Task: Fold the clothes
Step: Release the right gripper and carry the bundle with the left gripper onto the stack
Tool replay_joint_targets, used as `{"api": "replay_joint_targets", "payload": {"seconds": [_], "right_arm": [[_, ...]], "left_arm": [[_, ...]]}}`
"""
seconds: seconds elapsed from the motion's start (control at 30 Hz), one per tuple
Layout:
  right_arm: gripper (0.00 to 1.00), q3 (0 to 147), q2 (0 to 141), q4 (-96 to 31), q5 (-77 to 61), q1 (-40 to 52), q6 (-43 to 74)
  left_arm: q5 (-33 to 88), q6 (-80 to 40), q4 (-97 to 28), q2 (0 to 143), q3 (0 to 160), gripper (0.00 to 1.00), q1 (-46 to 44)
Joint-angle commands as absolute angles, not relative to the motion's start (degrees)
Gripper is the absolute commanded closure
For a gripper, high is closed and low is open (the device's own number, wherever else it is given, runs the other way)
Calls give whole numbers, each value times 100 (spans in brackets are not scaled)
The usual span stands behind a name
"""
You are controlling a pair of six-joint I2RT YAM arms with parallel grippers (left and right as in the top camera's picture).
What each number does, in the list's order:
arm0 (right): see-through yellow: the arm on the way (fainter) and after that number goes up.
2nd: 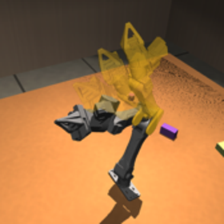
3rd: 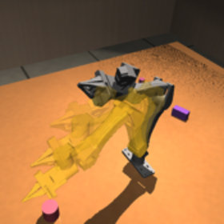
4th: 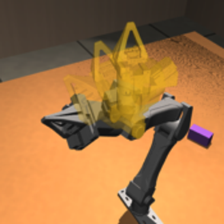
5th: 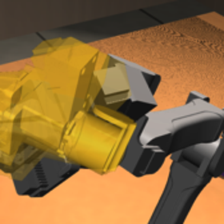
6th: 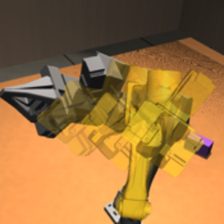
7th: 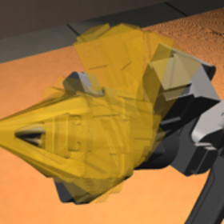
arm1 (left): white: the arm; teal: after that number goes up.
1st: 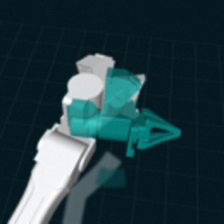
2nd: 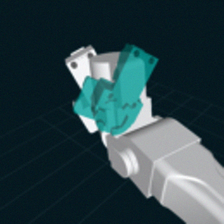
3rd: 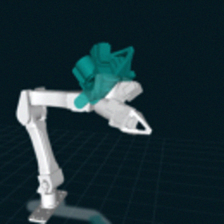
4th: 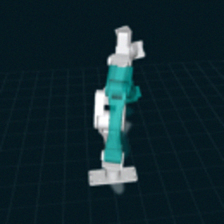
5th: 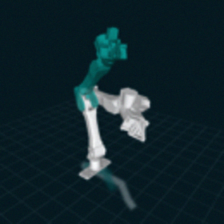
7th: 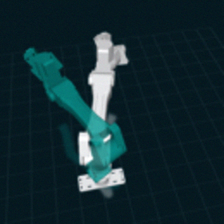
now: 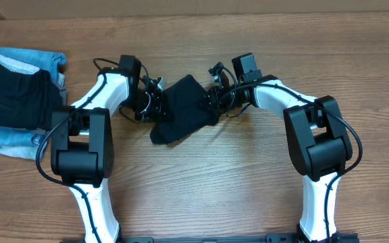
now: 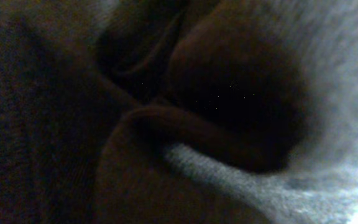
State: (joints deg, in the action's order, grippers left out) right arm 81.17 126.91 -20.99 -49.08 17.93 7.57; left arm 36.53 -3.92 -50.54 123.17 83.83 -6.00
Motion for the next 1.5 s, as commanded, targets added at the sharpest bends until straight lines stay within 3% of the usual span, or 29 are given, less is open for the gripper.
{"api": "replay_joint_targets", "payload": {"seconds": [0.0, 0.1, 0.13, 0.27, 0.43, 0.5, 0.63, 0.8, 0.93, 1.03, 1.23, 1.47], "right_arm": [[96, 8350, 12095, -2141, -4762, 1594, 773], [95, 8451, 10897, -2565, -4289, 1199, 775], [90, 8451, 10353, -3057, -3913, 895, 773], [87, 8451, 9642, -4447, -2842, 58, 768], [84, 8449, 9655, -5140, -2095, -705, 764], [83, 8449, 9655, -5179, -2099, -827, 751], [82, 8444, 9655, -5218, -2097, -838, 751], [81, 8444, 9655, -5214, -1551, -838, 751], [79, 8444, 9655, -5103, -790, -838, 751], [78, 8444, 9655, -4956, -731, -838, 751], [78, 8444, 9655, -4952, -731, -838, 751], [78, 8444, 9655, -4873, -731, -838, 751]], "left_arm": [[3087, -340, -5422, 12431, 9150, 96, -642], [2602, -336, -5870, 12252, 9904, 96, -639], [2202, -320, -6090, 12031, 10322, 96, -639], [1306, -322, -6429, 11076, 11061, 96, -554], [-1935, -233, -6698, 10014, 11850, 96, -196], [-3583, 447, -6243, 9778, 12020, 96, 14], [-5271, 2200, -4910, 9863, 12016, 96, 602], [-4801, 3551, -4259, 10178, 12016, 96, 1804], [-3782, 3745, -3557, 10930, 12016, 96, 2945], [-3791, 3938, -2965, 11552, 12016, 96, 3330], [-3638, 4077, -2576, 12335, 12016, 96, 3603], [-4016, 4202, -3164, 12396, 12016, 94, 3050]]}}
